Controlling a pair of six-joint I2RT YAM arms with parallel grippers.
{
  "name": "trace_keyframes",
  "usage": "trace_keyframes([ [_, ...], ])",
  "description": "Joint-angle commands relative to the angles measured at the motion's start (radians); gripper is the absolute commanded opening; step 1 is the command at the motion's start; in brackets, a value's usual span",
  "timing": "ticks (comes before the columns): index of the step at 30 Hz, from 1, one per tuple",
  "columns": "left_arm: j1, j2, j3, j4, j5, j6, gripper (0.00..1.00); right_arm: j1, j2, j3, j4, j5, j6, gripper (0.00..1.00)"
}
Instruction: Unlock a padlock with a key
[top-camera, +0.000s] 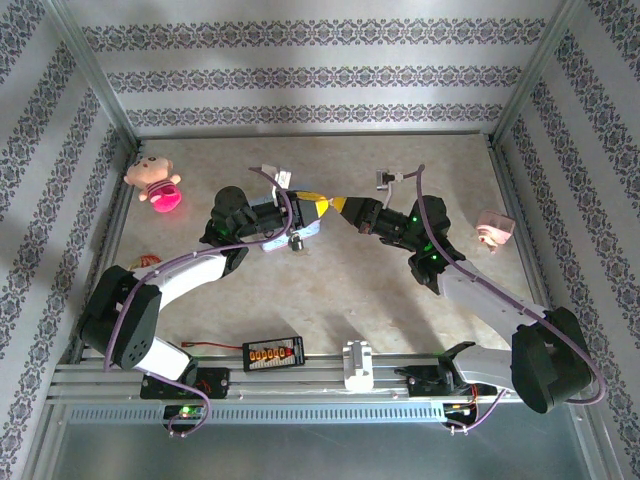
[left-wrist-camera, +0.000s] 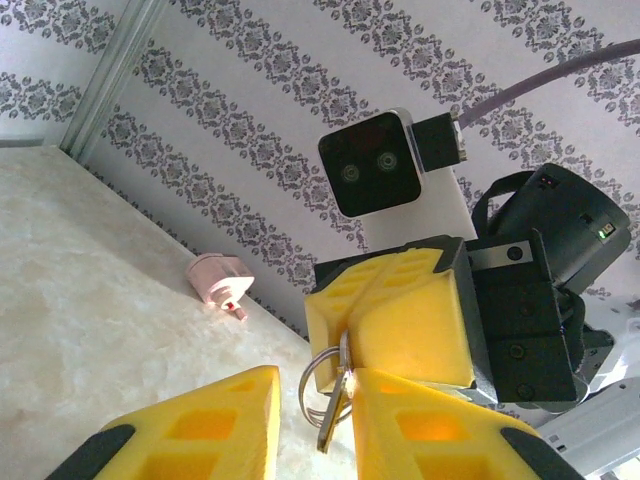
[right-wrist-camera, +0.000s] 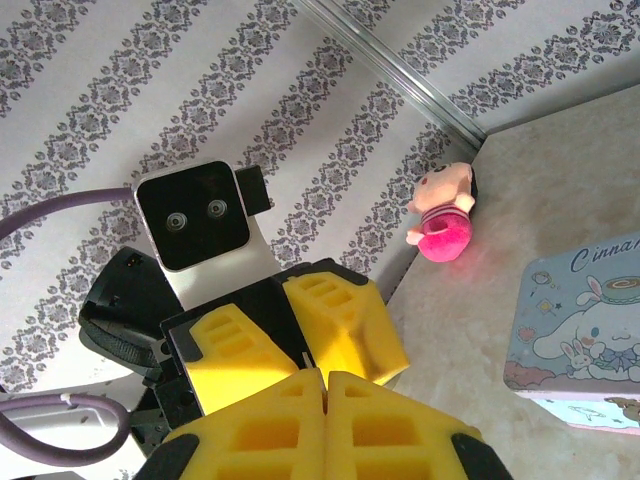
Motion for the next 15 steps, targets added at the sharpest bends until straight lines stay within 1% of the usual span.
trace_keyframes([
  [1, 0.012, -0.005, -0.012, 0.041, 0.021, 0.005, 0.24, 0.009, 0.006, 0.03, 0.038, -0.013, -0.014, 0.0],
  [4, 0.012, -0.012, -0.015, 0.038, 0.01, 0.01, 0.23, 0.009, 0.007, 0.027, 0.04, -0.012, -0.015, 0.0],
  [15, 0.014, -0.024, -0.009, 0.033, -0.004, 0.021, 0.23, 0.009, 0.003, 0.018, 0.044, -0.012, -0.014, 0.0],
])
